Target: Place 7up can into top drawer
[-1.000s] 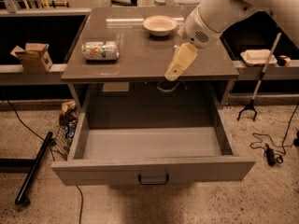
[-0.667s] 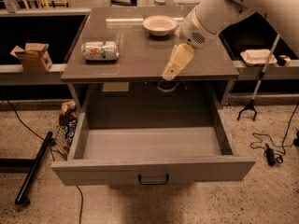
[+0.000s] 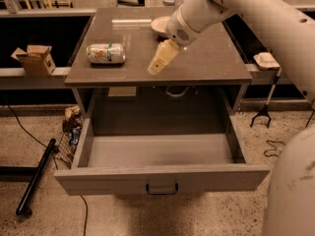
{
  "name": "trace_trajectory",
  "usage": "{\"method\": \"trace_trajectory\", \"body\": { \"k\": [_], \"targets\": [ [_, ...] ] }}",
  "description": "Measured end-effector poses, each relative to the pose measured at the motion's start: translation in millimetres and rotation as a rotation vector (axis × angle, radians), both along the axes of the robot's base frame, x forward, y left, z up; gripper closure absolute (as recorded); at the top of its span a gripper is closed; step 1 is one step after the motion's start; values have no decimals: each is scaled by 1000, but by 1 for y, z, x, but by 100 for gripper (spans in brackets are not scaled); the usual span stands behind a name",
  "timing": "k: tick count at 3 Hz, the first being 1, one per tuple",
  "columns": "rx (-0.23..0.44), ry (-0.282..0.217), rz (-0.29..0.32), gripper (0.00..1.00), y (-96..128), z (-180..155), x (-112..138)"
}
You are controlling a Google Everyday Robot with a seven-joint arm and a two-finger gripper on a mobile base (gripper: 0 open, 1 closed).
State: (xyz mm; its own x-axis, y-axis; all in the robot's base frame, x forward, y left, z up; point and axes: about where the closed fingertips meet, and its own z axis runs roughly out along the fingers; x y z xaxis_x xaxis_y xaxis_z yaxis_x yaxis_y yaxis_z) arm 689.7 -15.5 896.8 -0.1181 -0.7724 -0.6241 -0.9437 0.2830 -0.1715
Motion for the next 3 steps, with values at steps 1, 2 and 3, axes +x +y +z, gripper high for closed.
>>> {"method": "trace_trajectory", "body": {
  "k": [1,2,3],
  "targets": [
    [52,5,-7,0,27,1,13],
    [112,29,-8,0,53,0,22],
    [112,30,-8,0,53,0,22]
  ]
}}
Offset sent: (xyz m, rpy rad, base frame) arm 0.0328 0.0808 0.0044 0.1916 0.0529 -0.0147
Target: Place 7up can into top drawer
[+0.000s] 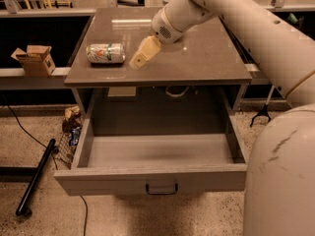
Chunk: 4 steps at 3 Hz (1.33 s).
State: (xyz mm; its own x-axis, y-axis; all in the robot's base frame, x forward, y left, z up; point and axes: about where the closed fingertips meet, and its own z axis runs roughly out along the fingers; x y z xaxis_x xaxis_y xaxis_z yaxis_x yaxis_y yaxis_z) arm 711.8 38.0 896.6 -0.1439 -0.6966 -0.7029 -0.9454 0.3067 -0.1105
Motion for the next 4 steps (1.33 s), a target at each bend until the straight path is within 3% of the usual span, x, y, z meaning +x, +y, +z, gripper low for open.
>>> {"method": "trace_trajectory", "body": {
  "k": [1,4],
  "targets": [
    [-18,1,14,0,13,-5,8],
    [-146,-13,31,0,87,-28,57]
  ]
}}
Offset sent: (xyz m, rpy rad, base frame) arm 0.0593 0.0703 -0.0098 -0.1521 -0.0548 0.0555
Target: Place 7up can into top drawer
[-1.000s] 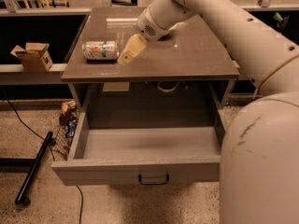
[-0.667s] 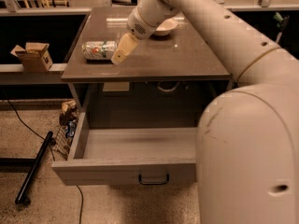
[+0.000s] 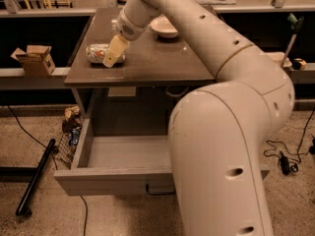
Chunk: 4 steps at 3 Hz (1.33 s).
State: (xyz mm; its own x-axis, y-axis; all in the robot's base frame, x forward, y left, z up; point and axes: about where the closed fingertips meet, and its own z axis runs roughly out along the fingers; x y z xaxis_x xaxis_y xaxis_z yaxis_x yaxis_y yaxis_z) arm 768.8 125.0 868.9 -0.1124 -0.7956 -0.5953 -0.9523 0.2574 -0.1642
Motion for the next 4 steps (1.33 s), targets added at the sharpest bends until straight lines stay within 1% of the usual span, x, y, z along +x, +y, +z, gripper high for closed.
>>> {"method": "trace_trajectory", "body": {
  "k": [1,2,3,4],
  "targets": [
    [-12,13,-8,0,13,-9,5],
    [-14,28,-19,0,21,-15,9],
    [-6,51,-33,0,23,-22,15],
    [3,74,-47,0,20,-28,19]
  ]
}}
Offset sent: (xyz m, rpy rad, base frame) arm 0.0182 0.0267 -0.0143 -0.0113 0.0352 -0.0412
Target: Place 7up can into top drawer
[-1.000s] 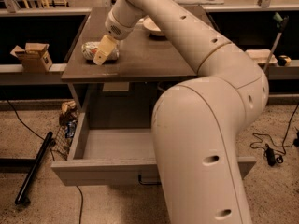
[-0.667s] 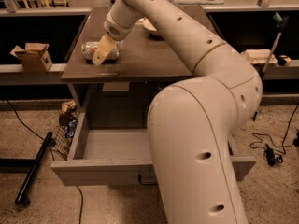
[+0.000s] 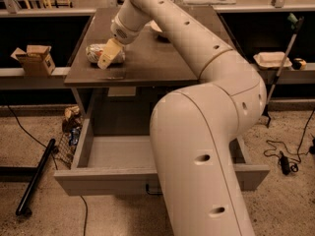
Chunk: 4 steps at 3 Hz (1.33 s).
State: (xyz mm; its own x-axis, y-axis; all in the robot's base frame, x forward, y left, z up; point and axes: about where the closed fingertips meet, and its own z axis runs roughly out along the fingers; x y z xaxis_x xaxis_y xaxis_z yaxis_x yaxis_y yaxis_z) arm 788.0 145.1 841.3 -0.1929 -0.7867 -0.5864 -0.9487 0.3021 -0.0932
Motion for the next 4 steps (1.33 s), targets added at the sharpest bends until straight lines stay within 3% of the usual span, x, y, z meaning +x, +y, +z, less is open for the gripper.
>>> {"method": "trace_trajectory", "body": {
  "k": [1,2,4],
  "targets": [
    [6,13,-19,0,-6,-3,5],
    [12,22,-34,17,-11,-6,9],
    [21,39,-24,62,-7,-12,9]
  ]
}}
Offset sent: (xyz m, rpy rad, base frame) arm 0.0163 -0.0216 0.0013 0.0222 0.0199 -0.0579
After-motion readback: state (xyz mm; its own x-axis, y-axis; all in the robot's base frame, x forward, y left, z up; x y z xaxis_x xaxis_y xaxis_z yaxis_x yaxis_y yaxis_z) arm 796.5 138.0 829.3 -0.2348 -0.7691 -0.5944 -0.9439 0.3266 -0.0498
